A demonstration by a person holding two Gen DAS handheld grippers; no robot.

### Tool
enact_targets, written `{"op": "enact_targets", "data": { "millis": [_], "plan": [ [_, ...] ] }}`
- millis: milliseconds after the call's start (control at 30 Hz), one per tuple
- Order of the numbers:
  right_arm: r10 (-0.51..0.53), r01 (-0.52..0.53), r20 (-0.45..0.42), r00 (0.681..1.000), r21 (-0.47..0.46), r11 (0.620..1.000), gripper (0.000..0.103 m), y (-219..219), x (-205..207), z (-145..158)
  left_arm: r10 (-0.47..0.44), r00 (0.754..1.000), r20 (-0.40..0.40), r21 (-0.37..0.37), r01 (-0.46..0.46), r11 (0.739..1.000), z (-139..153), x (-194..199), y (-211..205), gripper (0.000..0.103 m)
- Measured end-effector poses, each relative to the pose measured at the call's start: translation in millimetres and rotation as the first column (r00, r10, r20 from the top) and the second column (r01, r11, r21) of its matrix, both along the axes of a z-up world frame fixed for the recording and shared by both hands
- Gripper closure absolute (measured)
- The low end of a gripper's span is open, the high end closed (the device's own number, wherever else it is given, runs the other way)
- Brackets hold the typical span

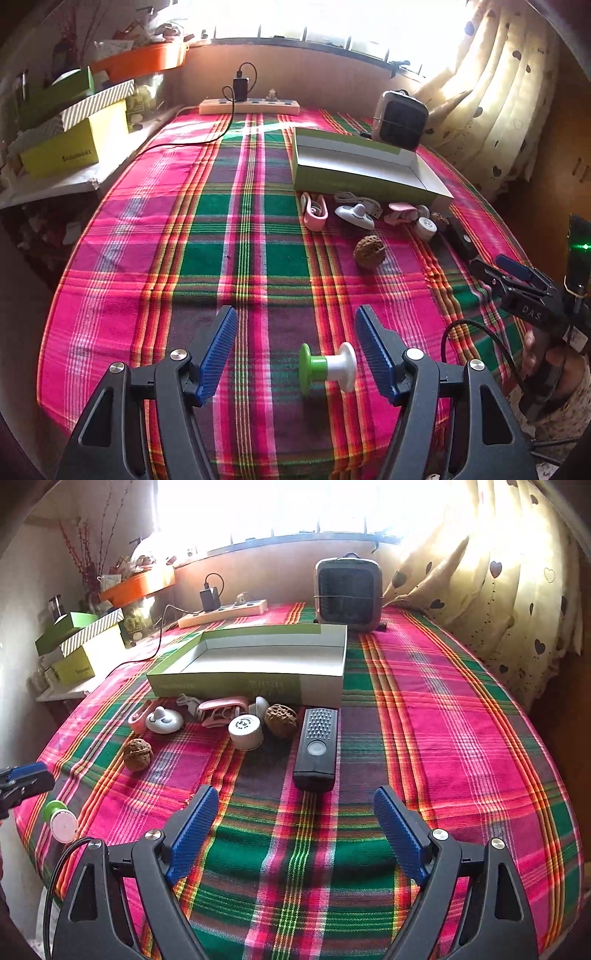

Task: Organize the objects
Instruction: 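Close the left gripper on the green-and-white spool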

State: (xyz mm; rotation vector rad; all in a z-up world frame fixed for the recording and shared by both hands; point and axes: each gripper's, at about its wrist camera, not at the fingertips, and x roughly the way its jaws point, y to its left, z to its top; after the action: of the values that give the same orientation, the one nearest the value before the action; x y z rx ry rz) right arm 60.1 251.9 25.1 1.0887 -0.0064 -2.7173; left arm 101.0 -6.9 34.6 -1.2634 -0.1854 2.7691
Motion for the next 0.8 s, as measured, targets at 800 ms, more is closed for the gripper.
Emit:
{"op": "enact_targets", "data": {
  "millis": [800],
  "plan": [
    [-0.010,0.010,0.007,1.000,-0.005,1.000,0.017,5,11,-4,0.037,0.998,0.060,0.031,-0.039,0.999,-32,3,8,0.046]
  ]
}}
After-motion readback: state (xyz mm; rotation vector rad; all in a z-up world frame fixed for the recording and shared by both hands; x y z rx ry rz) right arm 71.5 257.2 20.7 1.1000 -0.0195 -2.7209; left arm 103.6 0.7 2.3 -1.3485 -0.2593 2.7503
